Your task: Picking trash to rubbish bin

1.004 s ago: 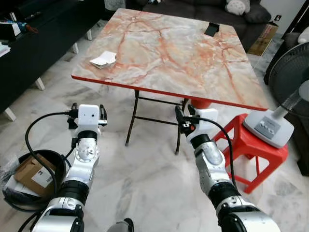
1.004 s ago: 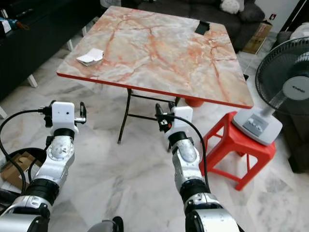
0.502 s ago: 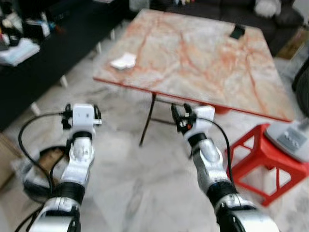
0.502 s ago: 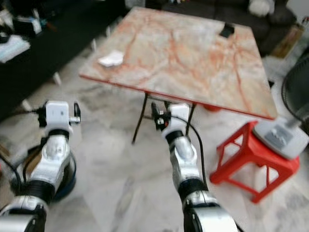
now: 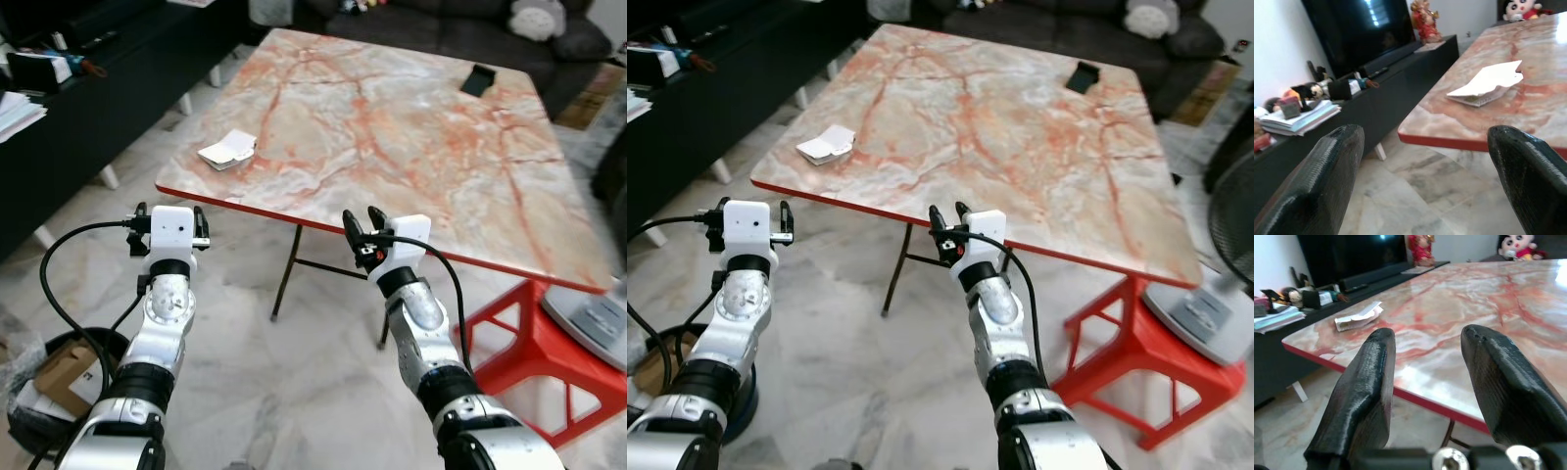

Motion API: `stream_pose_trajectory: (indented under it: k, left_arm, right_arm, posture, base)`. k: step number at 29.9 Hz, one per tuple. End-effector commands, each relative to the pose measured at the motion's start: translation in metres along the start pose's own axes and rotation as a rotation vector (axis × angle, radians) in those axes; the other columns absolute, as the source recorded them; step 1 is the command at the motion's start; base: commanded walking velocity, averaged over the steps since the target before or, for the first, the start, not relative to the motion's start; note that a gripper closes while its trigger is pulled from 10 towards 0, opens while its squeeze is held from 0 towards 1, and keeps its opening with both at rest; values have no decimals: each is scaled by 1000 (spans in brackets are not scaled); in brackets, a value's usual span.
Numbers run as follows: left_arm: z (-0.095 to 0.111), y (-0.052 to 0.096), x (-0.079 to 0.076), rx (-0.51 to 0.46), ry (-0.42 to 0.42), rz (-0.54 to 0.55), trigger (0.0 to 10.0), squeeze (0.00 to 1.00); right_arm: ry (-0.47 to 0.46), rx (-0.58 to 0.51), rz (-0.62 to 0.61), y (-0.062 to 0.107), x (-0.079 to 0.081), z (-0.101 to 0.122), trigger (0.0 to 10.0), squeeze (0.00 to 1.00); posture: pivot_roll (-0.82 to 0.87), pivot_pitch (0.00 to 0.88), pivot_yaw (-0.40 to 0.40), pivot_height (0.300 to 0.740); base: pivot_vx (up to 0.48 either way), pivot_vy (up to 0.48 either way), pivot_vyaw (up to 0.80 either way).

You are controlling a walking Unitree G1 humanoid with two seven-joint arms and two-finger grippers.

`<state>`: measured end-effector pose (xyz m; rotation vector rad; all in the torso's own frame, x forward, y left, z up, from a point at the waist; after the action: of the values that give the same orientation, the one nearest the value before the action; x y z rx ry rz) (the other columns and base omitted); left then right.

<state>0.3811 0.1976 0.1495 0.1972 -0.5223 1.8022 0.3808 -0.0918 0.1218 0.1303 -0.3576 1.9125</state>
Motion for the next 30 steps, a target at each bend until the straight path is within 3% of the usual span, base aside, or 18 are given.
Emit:
stream_pose_trajectory:
  k: [1, 20, 25, 30]
  left_arm:
    - [2, 1, -3, -10, -15, -10, 10000, 0]
    - [5, -1, -4, -19, -22, -27, 10000, 0]
    - [6, -1, -4, -21, -22, -32, 10000, 0]
    - [7, -1, -5, -25, -25, -36, 10000, 0]
  right_arm:
    - [-8, -16, -14, 0, -4, 4, 10000, 0]
    - [-44, -16, -38, 0, -6, 3, 10000, 0]
    - [-56, -30, -34, -1, -5, 6, 10000, 0]
    - [-44, -38, -28, -1, -4, 7, 10000, 0]
  posture:
    - [90, 97, -109, 740]
    - [90, 99, -104, 740]
    - [91, 101, -105, 740]
    - [91, 103, -107, 740]
  base:
    - [424, 0, 0]
    - [427, 0, 0]
    - [426, 0, -800]
    - [427, 0, 0]
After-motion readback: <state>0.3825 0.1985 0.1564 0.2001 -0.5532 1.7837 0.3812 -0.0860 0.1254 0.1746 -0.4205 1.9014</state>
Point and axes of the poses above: a point about 5 cm out from each wrist's last joint towards the gripper, its own y axis pointing back from the gripper into the wrist, its own z axis along the axis of the wrist's last joint, x = y × z, the point moved 3 cm from there along -y, pointing out of the wrist towards the gripper, and after that the axes turned 9 degrees about -y, right-handed, at the moved point
